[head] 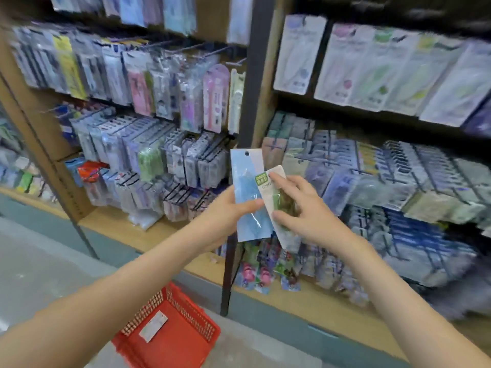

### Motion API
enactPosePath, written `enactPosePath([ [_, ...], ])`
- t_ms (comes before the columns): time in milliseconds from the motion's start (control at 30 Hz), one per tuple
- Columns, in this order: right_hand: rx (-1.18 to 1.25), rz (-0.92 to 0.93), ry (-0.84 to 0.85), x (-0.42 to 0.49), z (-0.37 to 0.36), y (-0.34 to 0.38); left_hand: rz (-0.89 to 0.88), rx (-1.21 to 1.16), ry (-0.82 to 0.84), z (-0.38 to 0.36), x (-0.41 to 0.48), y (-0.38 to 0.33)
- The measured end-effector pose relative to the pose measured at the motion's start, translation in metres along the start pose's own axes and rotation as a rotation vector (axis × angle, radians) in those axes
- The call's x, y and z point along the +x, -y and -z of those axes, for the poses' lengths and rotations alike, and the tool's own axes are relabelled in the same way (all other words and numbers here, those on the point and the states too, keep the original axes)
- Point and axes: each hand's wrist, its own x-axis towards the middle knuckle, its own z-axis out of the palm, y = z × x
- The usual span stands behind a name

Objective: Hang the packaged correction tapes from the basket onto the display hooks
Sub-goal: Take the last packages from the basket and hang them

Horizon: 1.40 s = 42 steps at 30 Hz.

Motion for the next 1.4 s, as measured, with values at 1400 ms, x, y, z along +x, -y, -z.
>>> enactPosePath([
  [1400,-0.42,0.134,-0.827,0.073,0.418,0.031,-0.628,0.188,0.006,-0.203,0.168,-0.277],
])
